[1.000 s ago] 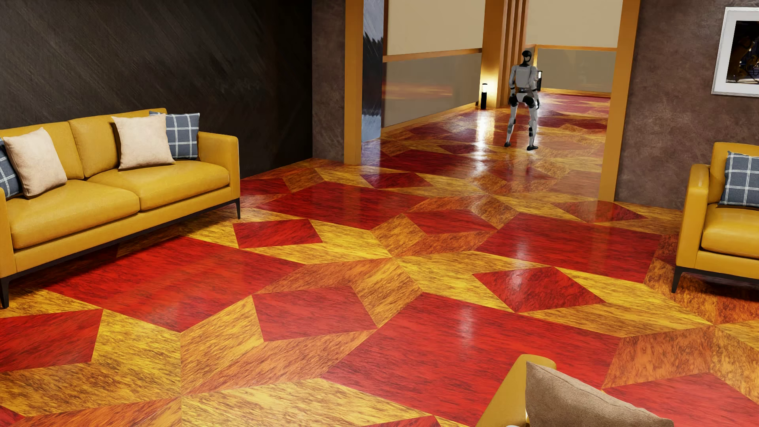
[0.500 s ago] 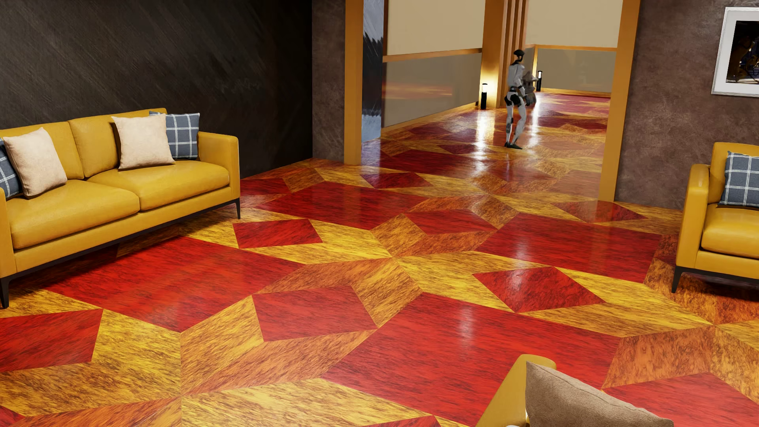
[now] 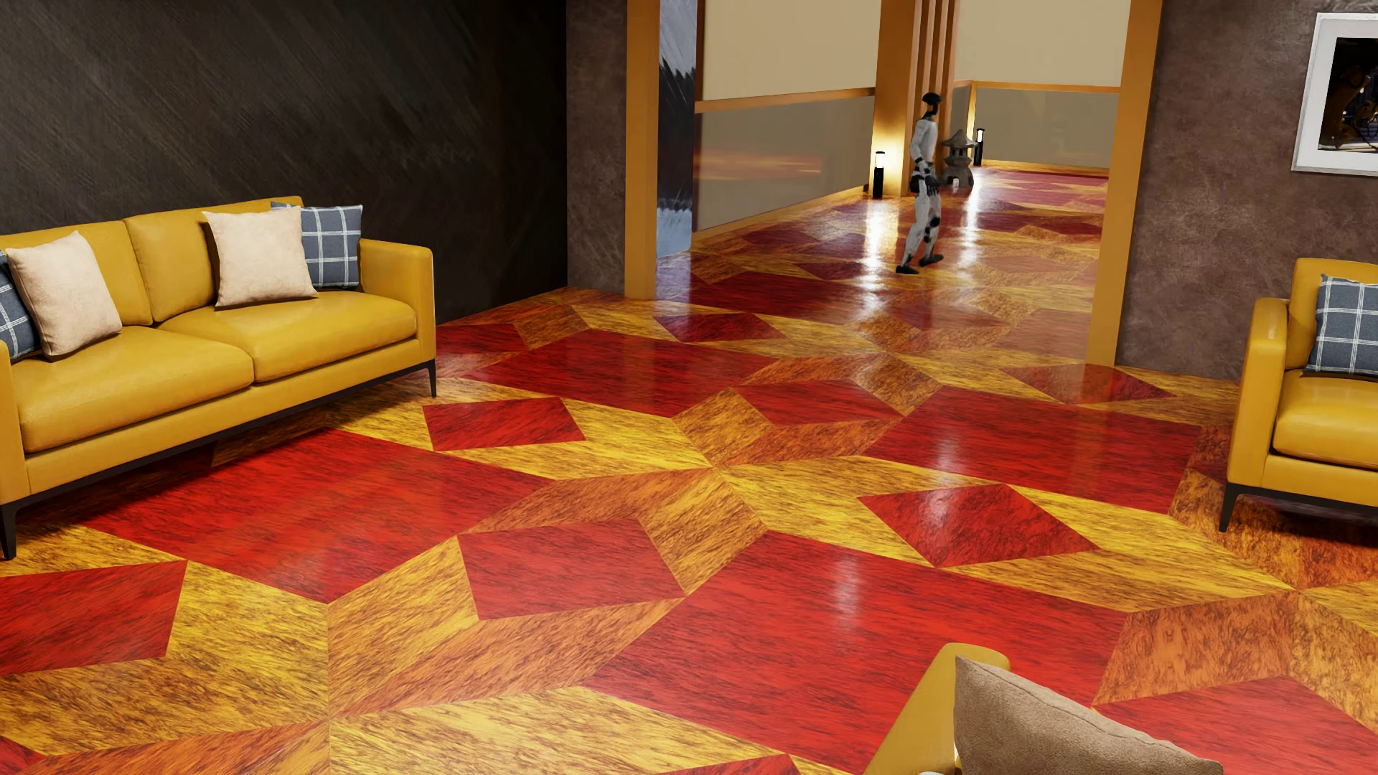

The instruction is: Face back

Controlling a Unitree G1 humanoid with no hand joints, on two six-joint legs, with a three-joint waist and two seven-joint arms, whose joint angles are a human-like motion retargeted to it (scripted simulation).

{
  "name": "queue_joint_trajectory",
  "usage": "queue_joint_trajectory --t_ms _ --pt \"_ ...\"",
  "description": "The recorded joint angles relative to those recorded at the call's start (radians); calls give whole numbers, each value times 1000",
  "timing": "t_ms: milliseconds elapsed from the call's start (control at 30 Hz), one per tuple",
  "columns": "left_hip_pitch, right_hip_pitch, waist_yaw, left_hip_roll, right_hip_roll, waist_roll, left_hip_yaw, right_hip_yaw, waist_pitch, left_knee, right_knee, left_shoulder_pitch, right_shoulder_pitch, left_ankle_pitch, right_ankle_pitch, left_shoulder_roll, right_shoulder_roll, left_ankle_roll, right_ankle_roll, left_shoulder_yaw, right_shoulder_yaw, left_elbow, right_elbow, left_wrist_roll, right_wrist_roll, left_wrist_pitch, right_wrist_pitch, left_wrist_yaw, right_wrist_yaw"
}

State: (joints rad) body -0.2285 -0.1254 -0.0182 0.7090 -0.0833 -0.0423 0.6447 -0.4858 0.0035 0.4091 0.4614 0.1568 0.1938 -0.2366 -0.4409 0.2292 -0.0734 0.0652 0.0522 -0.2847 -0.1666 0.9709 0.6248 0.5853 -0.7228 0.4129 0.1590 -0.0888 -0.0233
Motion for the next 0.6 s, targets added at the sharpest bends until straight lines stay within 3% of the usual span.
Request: queue_joint_trajectory --t_ms 100,133,200,267,333,433,467,500,600 --pt "-120 -26 28 -241 59 8 -533 160 3 170 21 23 -20 -1 -14 -64 -31 -81 -26 58 31 -44 29 -19 11 4 44 100 4" --pt "-173 -29 31 -335 69 11 -637 190 5 263 19 15 -12 12 -15 -78 -42 -108 -28 69 41 -68 32 -22 10 -5 43 119 8" --pt "-277 -37 29 -427 84 28 -624 237 11 422 13 -14 16 21 -20 -90 -59 -119 -22 69 57 -98 33 -14 25 -37 44 134 12" --pt "-357 -46 35 -457 108 55 -528 299 18 484 7 -43 22 32 -25 -88 -76 -60 -18 34 82 -137 54 26 20 -57 60 139 5" --pt "-407 -55 39 -505 142 79 -488 381 25 425 14 -55 10 32 -38 -63 -67 -36 -22 -23 63 -174 88 92 43 -66 89 136 -15" --pt "-394 -49 25 -596 192 99 -567 523 30 126 11 -37 2 105 -56 -38 -15 -94 -34 -29 6 -204 111 52 83 -82 114 108 -60" --pt "-357 -36 17 -607 199 102 -589 569 29 24 1 -37 12 208 -56 -31 -1 -86 -30 -41 4 -192 115 41 87 -81 113 94 -65" --pt "-319 -25 8 -596 200 104 -561 612 27 -13 -1 -47 29 255 -56 -27 8 -37 -22 -63 4 -165 117 42 91 -66 105 77 -66" --pt "-257 -39 -12 -577 168 84 -456 648 26 -7 103 -141 107 195 -33 -41 42 -33 -15 -154 -15 -28 127 75 98 -1 115 12 -59"
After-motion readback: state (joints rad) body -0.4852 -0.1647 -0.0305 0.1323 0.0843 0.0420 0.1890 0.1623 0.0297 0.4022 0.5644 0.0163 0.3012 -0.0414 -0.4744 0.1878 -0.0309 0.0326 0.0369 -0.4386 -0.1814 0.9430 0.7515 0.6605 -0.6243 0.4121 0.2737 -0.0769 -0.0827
